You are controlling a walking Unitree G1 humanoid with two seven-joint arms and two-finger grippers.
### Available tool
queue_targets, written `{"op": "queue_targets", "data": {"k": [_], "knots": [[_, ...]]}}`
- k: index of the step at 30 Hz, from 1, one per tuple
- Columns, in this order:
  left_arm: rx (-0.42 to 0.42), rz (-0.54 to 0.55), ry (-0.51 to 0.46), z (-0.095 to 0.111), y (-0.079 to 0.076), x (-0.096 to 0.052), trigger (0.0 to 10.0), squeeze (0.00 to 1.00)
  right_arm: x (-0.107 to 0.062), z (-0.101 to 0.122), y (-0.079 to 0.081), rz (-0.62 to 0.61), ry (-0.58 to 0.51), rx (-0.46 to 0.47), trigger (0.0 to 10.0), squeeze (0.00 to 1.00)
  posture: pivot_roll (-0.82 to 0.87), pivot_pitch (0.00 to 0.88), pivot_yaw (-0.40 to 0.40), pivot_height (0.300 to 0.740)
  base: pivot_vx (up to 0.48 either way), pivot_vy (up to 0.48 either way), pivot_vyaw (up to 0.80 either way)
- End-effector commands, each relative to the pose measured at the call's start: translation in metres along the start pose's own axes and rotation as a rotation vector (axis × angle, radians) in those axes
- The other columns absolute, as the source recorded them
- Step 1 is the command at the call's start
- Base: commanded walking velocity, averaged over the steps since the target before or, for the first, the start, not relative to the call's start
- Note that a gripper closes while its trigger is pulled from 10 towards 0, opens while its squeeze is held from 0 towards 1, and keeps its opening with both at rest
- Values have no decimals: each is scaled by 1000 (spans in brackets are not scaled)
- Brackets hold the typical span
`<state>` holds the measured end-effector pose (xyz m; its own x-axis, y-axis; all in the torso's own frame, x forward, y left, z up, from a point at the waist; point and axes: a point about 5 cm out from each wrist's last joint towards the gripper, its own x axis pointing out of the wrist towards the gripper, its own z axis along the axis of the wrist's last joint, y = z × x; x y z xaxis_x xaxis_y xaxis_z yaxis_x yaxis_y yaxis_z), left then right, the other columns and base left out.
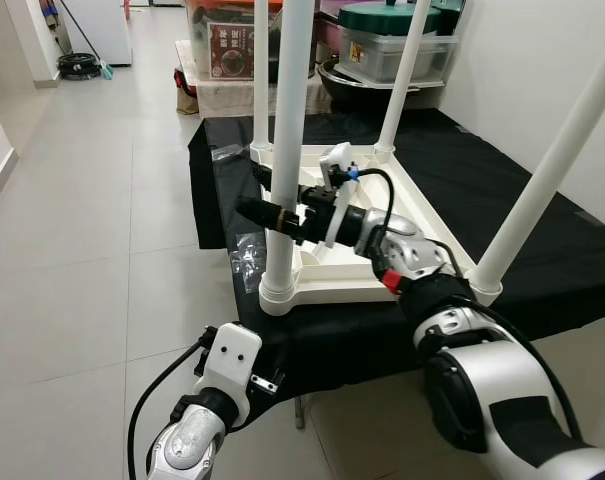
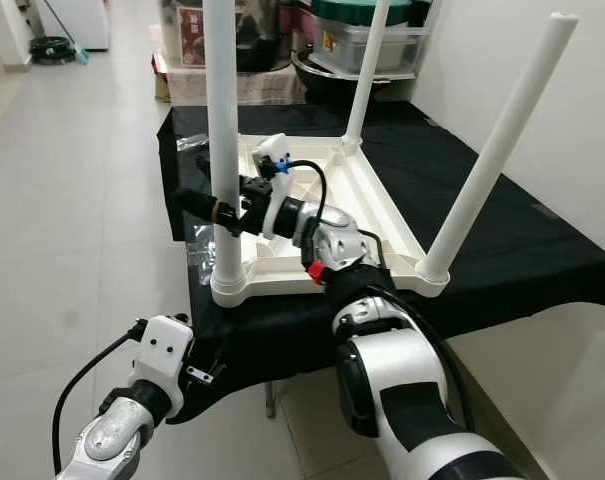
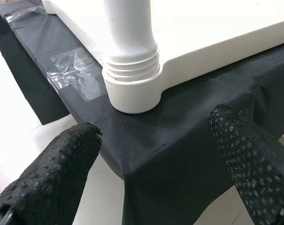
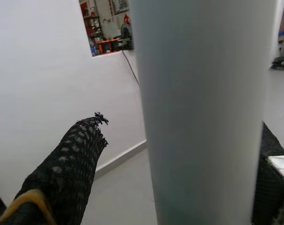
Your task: Building children table
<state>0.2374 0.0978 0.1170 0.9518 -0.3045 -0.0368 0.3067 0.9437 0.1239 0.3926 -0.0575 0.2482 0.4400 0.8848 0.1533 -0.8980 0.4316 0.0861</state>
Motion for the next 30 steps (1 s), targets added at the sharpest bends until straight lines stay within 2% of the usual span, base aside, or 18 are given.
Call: {"op": "queue_targets", "data": {"k": [1, 2, 3, 4, 6, 9, 13, 16, 17, 18, 20, 21, 22, 23, 25, 28, 30], "knots": [[6, 1, 7, -2, -1, -1, 10000, 0, 3, 1, -1, -28, -1, 3, 10000, 0, 63, 60, -109, 740, 0, 0, 0], [7, 1, 9, -2, -1, -1, 10000, 0, 4, 0, -1, -37, -3, 13, 10000, 0, 63, 60, -109, 740, 0, 0, 0], [8, 1, 11, -2, -1, 0, 10000, 0, 5, -1, -1, -49, -5, 23, 8196, 0, 62, 58, -111, 740, 0, 0, 0], [7, 1, 11, -2, -1, 0, 10000, 0, 5, -1, -2, -71, -1, 13, 0, 0, 64, 59, -112, 740, 0, 0, 0], [6, 1, 12, -2, -1, 0, 10000, 0, 5, -1, -3, -86, 2, 4, 0, 0, 64, 59, -112, 740, 0, 0, 0], [0, 8, 12, -2, -1, 1, 10000, 0, -2, 2, -15, -244, -21, 10, 0, 0, 63, 65, -113, 740, 0, 0, 0], [1, 6, 13, -2, -1, 1, 10000, 0, -5, 1, -18, -272, -20, 4, 0, 0, 63, 64, -112, 740, 0, 0, 0], [-2, 5, 14, -2, 0, 1, 10000, 0, -22, 0, -30, -384, -25, -17, 0, 0, 60, 64, -109, 740, 0, 0, 0], [-2, 5, 14, -2, 0, 1, 10000, 0, -22, 0, -30, -384, -25, -17, 0, 0, 60, 64, -109, 740, 0, 0, 0], [-2, 5, 14, -2, 0, 1, 10000, 0, -27, 0, -34, -440, -25, -26, 0, 0, 59, 64, -108, 740, 0, 0, 0], [-1, 4, 14, -2, 0, 1, 10000, 0, -40, 1, -47, -682, -13, -51, 0, 0, 64, 67, -106, 740, 0, 0, 0], [-1, 4, 14, -2, 0, 1, 10000, 0, -40, 1, -47, -682, -13, -51, 0, 0, 64, 67, -106, 740, 0, 0, 0], [-1, 5, 14, -2, 0, 1, 10000, 0, -46, 1, -51, -779, -7, -79, 0, 0, 63, 69, -105, 740, 0, 0, 0], [-1, 5, 14, -2, 0, 1, 10000, 0, -46, 1, -51, -779, -7, -79, 0, 0, 63, 69, -105, 740, 0, 0, 0], [2, 3, 16, -2, 1, 1, 10000, 0, -57, -6, -54, -966, 27, -126, 0, 0, 54, 72, -95, 740, 0, 0, 0], [7, -1, 16, -2, 1, 1, 10000, 0, -71, -13, -51, -1216, 21, -111, 0, 0, 59, 72, -92, 740, 0, 0, 0], [7, -1, 16, -2, 1, 1, 10000, 0, -71, -13, -51, -1216, 21, -111, 0, 0, 59, 72, -92, 740, 0, 0, 0]]}}
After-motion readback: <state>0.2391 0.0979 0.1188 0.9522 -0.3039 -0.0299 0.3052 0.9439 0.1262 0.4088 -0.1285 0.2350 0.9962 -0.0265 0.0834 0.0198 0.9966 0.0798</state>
